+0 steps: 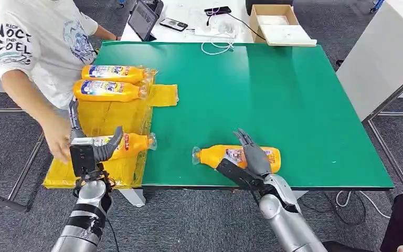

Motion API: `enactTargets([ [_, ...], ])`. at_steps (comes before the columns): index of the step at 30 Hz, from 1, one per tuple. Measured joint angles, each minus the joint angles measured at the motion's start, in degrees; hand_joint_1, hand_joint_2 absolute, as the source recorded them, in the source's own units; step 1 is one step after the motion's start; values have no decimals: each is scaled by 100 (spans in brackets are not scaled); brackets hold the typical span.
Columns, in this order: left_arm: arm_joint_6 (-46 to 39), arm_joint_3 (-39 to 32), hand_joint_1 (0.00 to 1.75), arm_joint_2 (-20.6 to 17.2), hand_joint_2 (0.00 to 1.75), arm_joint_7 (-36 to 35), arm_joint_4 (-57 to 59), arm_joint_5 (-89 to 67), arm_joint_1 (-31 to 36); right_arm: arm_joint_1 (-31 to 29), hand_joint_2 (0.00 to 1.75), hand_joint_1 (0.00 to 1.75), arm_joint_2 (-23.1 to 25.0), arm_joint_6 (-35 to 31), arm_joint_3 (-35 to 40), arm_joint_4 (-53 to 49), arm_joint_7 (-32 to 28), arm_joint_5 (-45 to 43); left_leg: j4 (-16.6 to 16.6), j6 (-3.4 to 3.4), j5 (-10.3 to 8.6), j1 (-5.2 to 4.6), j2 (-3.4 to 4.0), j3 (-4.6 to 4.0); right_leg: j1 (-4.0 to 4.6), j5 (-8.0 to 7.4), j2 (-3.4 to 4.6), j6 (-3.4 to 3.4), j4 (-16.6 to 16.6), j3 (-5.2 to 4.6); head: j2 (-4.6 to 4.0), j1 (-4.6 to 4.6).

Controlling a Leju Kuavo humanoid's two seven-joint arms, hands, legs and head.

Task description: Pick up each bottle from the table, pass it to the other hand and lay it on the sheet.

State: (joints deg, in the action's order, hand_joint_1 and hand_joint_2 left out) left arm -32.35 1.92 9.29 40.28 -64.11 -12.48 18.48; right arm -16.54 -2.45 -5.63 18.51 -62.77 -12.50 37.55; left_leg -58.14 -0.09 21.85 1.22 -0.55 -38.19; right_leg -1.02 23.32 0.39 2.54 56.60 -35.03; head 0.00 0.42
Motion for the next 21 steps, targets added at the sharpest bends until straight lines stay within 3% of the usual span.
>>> enactTargets([
  [21, 262, 33, 0, 116, 175, -2, 404, -22, 83, -852, 175, 0, -400, 784, 358, 1101, 37, -94, 0, 1, -2, -1, 4, 13, -1, -2, 1, 1, 0, 10, 0, 2],
])
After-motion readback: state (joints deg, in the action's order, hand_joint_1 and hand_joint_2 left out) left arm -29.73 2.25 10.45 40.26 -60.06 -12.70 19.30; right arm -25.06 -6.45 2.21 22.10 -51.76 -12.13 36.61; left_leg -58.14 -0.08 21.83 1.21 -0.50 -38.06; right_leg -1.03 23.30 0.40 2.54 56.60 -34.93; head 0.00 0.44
